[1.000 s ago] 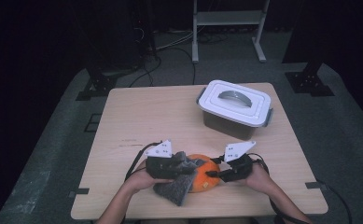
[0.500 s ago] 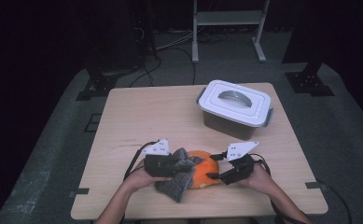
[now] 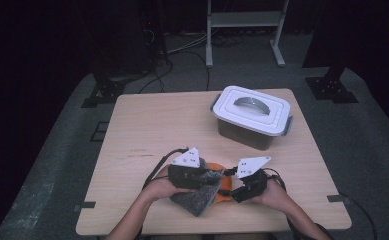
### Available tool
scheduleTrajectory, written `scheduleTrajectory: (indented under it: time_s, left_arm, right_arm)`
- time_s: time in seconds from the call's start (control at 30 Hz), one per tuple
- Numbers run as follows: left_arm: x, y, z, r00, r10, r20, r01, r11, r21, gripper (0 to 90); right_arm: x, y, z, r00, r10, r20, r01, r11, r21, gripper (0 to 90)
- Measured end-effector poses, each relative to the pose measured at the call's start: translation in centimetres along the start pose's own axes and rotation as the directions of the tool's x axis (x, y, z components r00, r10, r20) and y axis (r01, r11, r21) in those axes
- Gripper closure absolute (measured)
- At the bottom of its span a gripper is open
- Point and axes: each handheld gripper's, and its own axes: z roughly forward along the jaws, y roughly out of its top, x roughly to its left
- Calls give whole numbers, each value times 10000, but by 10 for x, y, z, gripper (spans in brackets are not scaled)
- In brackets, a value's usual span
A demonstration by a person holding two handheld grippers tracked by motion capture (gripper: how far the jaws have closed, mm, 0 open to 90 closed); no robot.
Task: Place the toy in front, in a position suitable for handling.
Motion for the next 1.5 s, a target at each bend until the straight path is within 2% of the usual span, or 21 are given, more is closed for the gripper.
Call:
scheduleTrajectory:
  time_s: [0.1,0.17,0.23,0.4,0.53,0.6,0.63,0.73,0.83,0.93,1.03,1.1,1.17,1.33,1.5]
  left_arm:
    - [1,-6,-2,10000,7,-3,-7,9999,146,733]
    - [1,-8,-4,10000,-47,-14,48,9998,180,734]
    - [0,-7,-3,10000,28,-2,-28,9996,277,734]
    - [-5,6,0,9993,357,58,-359,9989,285,733]
    - [-11,19,7,9970,665,386,-671,9976,155,733]
    - [-10,20,15,9957,881,286,-899,9935,696,733]
    - [-9,19,17,9961,831,282,-851,9932,800,733]
    - [-8,13,19,9975,620,335,-646,9944,831,734]
    - [-10,14,20,9969,721,318,-749,9923,983,733]
    - [-12,16,21,9955,865,390,-905,9889,1174,732]
    - [-12,16,18,9957,830,416,-865,9921,910,733]
    - [-10,15,13,9957,875,302,-898,9921,871,734]
    - [-8,12,7,9951,991,27,-989,9896,1049,735]
    - [1,-4,-16,9979,447,-468,-410,9962,763,732]
    - [11,-22,-38,9954,-250,-928,287,9988,385,721]
  right_arm:
    - [-5,-3,-7,9999,37,-152,-39,9999,-141,284]
    - [-8,-4,-10,9993,251,-278,-259,9992,-308,270]
    - [-10,-6,-7,9988,377,-314,-381,9992,-147,258]
    - [-8,-5,0,9989,367,-300,-368,9993,2,277]
    - [-6,-5,1,9990,326,-313,-328,9994,-65,278]
    - [-4,-5,2,9991,284,-318,-285,9996,-49,276]
    - [-5,-5,2,9990,298,-325,-300,9995,-58,273]
    - [-6,-8,1,9988,367,-338,-372,9992,-127,251]
    - [-5,-6,3,9992,259,-302,-265,9995,-187,220]
    - [-3,-4,5,9997,11,-245,-11,10000,23,310]
    - [-2,-5,4,9998,-80,-159,81,9999,103,408]
    - [-3,-6,4,9998,63,-177,-61,10000,68,417]
    - [-4,-7,4,9996,205,-204,-205,9998,34,417]
    - [-6,-9,4,9994,267,-239,-268,9996,-27,418]
    - [-6,-9,4,9990,345,-266,-347,9994,-43,416]
